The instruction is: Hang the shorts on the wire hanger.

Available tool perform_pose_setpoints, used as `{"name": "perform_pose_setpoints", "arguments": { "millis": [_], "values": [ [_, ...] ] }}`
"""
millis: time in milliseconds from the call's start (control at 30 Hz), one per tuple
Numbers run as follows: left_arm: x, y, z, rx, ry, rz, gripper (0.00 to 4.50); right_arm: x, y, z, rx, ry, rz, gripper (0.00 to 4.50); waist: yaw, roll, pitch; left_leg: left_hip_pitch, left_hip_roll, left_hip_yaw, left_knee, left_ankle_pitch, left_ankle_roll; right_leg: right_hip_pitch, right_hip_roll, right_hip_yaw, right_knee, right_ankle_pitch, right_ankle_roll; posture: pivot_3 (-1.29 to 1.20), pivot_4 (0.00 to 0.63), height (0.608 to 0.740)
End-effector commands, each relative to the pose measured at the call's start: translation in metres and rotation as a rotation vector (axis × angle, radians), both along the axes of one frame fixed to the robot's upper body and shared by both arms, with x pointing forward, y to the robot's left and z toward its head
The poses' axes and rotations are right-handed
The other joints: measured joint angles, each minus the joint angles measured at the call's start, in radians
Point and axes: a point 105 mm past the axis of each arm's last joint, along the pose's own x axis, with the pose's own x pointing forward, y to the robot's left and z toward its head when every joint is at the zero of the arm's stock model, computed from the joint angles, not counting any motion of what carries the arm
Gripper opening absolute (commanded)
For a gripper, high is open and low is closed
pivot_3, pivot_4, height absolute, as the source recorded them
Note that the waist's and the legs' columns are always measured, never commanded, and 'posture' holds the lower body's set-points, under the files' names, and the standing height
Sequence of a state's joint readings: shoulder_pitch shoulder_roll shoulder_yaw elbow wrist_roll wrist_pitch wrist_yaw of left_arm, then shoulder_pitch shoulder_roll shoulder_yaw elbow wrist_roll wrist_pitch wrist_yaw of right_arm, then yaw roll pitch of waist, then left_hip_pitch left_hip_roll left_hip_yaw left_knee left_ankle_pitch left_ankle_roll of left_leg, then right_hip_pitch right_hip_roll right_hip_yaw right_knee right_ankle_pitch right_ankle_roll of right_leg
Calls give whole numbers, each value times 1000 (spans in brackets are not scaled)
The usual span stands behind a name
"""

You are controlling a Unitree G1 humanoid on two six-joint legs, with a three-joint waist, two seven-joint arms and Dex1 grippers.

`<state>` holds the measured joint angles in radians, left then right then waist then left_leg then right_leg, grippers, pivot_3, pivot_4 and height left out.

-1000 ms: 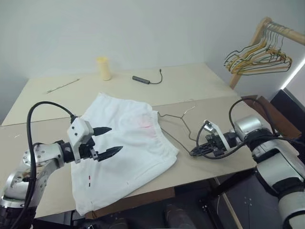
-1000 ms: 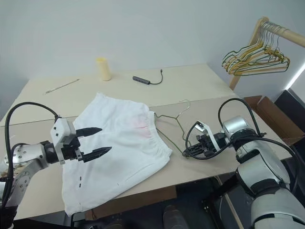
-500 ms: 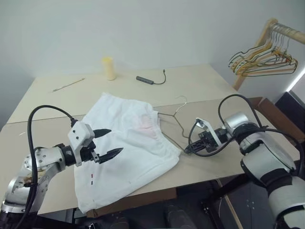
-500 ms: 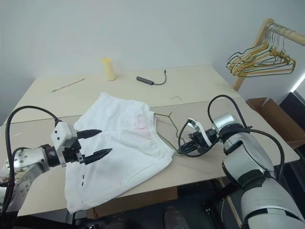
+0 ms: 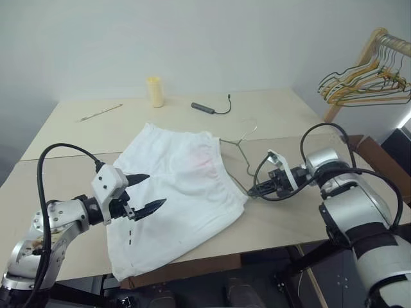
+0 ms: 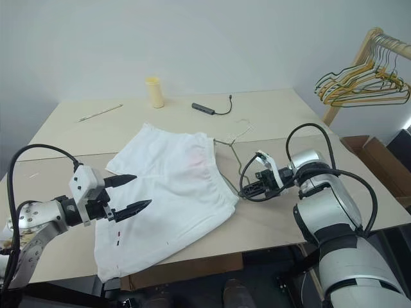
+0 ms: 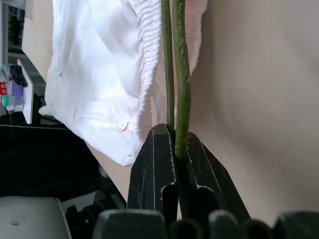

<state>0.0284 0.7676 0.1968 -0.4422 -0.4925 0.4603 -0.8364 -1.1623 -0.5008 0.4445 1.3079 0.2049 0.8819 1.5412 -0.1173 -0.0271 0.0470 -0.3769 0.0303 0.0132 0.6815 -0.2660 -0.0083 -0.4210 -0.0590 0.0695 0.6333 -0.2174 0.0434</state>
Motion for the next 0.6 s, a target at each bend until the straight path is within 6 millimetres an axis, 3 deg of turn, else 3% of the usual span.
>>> {"name": "perform_pose_setpoints", "arguments": {
  "millis": [33, 133, 267, 433, 600],
  "values": [
    [2, -6, 11, 8, -58, -23, 4447, 11, 1, 17, 25, -117, 21, 0, -3, 0, 0, 0, 0, 0, 0, 0, 0, 0, 0, 0, 0, 0, 0, -17, 0, 740],
    [6, -8, 14, 16, -74, -43, 4447, 23, 2, 18, -53, -267, 56, 0, -6, 1, 0, 0, 0, 0, 0, 0, 0, 0, 0, 0, 0, 0, 0, -33, 0, 740],
    [19, -10, 36, -6, -140, -67, 4447, 33, 10, 35, -59, -417, 94, 0, -10, 1, 0, 0, 0, 0, 0, 0, 0, 0, 0, 0, 0, 0, 0, -61, 0, 740],
    [53, -5, 93, 58, -328, -132, 4447, 38, 17, 66, -67, -634, 189, 0, -12, 1, -1, -2, 0, -1, 1, 0, 0, 0, 0, -2, -1, 0, 0, -61, 0, 740],
    [91, -4, 144, 122, -463, -169, 4447, 35, 23, 77, -164, -782, 306, 0, -16, 1, -1, -3, -1, -1, 1, 0, 0, 0, 0, -2, -2, 0, 0, -73, 0, 740]
  ]
}}
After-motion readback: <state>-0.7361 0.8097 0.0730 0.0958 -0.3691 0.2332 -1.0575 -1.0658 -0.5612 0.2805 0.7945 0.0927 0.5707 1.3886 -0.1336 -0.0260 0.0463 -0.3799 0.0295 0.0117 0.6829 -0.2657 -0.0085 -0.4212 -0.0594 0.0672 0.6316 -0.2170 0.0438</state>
